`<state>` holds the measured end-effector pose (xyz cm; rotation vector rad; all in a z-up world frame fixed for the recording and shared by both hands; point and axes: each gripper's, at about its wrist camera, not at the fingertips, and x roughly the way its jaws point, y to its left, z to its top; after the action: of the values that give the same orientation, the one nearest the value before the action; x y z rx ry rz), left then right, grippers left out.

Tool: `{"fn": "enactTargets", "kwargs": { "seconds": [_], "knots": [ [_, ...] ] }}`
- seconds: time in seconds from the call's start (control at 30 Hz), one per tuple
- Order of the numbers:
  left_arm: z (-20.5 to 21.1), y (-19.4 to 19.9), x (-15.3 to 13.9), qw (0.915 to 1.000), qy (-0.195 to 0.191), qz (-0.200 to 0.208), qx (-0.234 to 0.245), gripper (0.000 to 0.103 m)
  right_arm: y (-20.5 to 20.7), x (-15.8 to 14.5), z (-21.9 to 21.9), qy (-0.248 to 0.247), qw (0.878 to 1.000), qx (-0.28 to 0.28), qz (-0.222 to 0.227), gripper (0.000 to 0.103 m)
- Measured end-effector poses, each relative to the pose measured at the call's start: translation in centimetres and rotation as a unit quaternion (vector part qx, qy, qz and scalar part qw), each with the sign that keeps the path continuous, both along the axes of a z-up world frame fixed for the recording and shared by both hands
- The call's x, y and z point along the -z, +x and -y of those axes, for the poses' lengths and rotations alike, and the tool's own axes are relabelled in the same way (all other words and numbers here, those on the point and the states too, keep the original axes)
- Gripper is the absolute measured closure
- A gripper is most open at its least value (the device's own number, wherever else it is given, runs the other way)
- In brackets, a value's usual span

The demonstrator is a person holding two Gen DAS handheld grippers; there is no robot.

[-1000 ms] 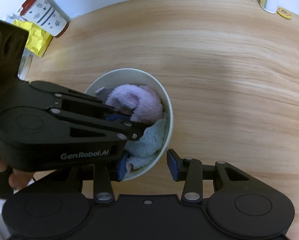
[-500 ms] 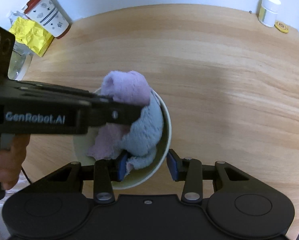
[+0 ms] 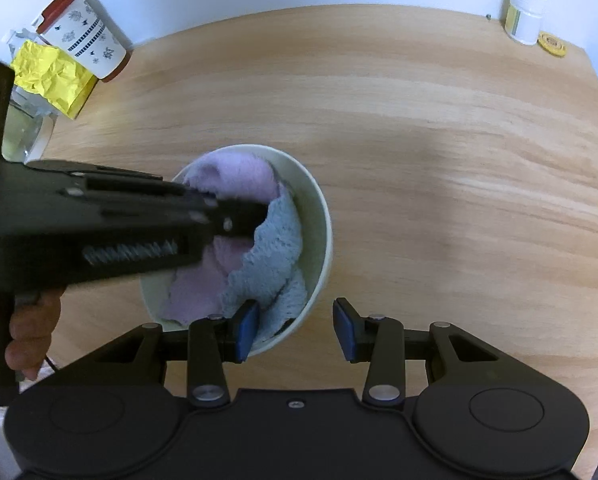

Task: Clean bowl
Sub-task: 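Rub the pink cloth around the bowl wall with the left tool while the right tool holds the rim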

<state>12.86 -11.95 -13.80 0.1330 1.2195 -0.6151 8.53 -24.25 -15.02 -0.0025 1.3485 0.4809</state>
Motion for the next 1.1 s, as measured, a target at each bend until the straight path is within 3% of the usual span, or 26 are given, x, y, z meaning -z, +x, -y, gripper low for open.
{"fn": "enactTargets", "kwargs": {
  "seconds": [0.23,0.43,0.57,0.63,0.73,0.97,1.03,1.1],
  "knots": [
    [0.6,-0.9,-0.6,0.9948,0.057,0.006,0.084,0.098,0.4,-1.8,1.1,-0.007,1.000,0.001,0.015,0.055],
    [0.0,-1.6,-0.8,0.9920,0.064,0.000,0.109,0.097,1.7,-3.5,3.1,0.023,0.999,0.025,0.029,0.044],
    [-0.7,-1.9,-0.9,0.9915,0.064,-0.002,0.113,0.098,3.1,-1.9,3.3,0.044,0.998,0.048,0.003,0.045],
    [-0.5,-1.8,-0.8,0.9909,0.064,-0.002,0.119,0.097,3.6,-1.2,2.3,0.039,0.999,0.037,-0.012,0.059],
    [-0.2,-2.0,-1.0,0.9908,0.062,-0.003,0.120,0.097,3.8,-0.7,1.7,0.034,0.999,0.027,-0.024,0.067],
    [-0.3,-2.2,-0.9,0.9909,0.055,-0.002,0.123,0.097,4.6,1.3,-0.6,-0.007,0.998,0.002,-0.067,0.069],
    [-0.5,-2.4,-1.0,0.9912,0.052,-0.004,0.122,0.097,4.8,1.6,-0.6,0.008,0.997,0.006,-0.077,0.093],
    [-0.7,-2.6,-1.0,0.9911,0.052,-0.003,0.122,0.097,4.9,1.8,-0.5,0.028,0.996,0.017,-0.088,0.093]
  ]
}}
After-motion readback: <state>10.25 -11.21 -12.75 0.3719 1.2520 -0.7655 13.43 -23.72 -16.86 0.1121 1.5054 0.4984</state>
